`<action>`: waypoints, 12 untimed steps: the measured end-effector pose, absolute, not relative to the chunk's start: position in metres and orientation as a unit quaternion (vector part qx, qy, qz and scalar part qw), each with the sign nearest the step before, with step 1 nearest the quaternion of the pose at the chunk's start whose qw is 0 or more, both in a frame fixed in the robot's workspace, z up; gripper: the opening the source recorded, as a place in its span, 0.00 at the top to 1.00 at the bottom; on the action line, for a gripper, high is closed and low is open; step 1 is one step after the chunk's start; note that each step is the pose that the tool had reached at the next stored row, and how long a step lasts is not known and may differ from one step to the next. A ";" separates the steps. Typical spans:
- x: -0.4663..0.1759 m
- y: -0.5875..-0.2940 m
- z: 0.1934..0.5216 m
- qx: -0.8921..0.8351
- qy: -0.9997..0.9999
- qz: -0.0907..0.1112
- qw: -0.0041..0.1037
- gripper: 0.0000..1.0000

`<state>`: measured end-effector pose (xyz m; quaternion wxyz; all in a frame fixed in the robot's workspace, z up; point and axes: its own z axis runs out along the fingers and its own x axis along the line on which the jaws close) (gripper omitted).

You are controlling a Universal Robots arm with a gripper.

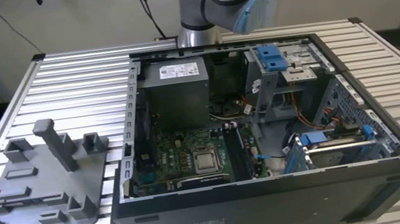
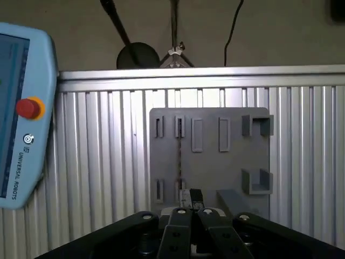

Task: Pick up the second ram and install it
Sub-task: 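Pick up the second ram and move it above second insertion slot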

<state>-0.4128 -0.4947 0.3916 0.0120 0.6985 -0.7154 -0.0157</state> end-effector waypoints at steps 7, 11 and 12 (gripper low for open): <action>-0.413 -0.495 0.392 0.740 -0.672 -0.014 0.014 0.89; -0.413 -0.495 0.392 0.763 -0.646 -0.013 0.015 0.89; -0.413 -0.495 0.392 0.769 -0.639 -0.013 0.015 0.89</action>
